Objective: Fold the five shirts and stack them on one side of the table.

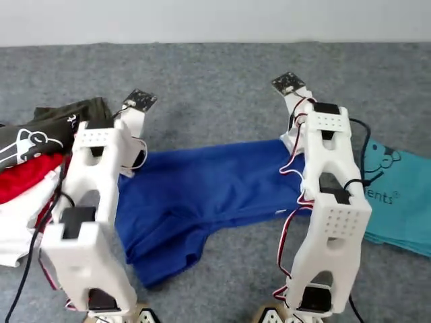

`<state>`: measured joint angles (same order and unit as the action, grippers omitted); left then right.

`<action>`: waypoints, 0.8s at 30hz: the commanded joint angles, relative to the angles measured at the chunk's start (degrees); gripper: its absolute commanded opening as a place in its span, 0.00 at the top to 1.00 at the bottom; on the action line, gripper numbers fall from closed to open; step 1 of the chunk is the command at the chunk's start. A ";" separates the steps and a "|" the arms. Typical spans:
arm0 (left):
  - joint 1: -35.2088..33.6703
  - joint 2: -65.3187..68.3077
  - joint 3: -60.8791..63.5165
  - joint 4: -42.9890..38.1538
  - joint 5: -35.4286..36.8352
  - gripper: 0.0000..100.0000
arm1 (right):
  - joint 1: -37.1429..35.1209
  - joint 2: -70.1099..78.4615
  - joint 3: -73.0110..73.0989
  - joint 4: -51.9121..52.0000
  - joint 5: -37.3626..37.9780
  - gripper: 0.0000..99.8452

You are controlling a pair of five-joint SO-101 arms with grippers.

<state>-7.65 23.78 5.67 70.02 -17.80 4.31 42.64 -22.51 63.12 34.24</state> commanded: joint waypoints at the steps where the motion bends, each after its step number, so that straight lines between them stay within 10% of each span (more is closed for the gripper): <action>1: -1.93 3.43 -7.96 6.68 -2.02 0.98 | 2.42 1.36 -5.98 4.09 -0.18 0.99; 24: -6.95 -27.87 -11.12 19.25 -1.67 0.98 | -7.25 -8.92 -12.40 39.87 -1.67 0.99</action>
<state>-10.90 0.13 -3.12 87.43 -18.77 -2.02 38.33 -34.02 100.13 34.33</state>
